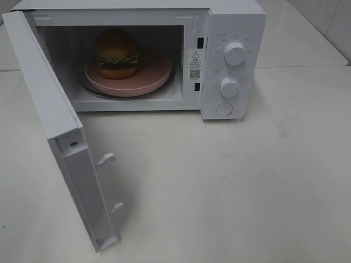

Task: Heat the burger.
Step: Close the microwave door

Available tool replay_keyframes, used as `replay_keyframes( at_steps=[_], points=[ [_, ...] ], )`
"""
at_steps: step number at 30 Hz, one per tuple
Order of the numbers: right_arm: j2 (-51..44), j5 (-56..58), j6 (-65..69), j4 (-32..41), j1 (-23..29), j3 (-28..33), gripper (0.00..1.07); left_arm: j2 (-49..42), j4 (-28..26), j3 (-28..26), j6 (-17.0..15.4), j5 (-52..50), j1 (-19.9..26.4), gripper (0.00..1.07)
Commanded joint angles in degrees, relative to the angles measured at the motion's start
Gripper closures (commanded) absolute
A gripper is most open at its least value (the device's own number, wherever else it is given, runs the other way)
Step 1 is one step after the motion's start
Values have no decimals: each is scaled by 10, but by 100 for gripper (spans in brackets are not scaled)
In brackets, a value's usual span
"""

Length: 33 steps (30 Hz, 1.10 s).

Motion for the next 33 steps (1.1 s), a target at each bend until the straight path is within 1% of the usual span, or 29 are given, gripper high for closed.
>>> replay_keyframes(
  at_steps=[1, 33],
  points=[
    [-14, -1, 1, 2, -5, 1, 32, -4, -2, 2, 1, -5, -2, 4],
    [-15, -1, 2, 2, -5, 1, 32, -4, -1, 2, -3, -5, -2, 4]
  ],
)
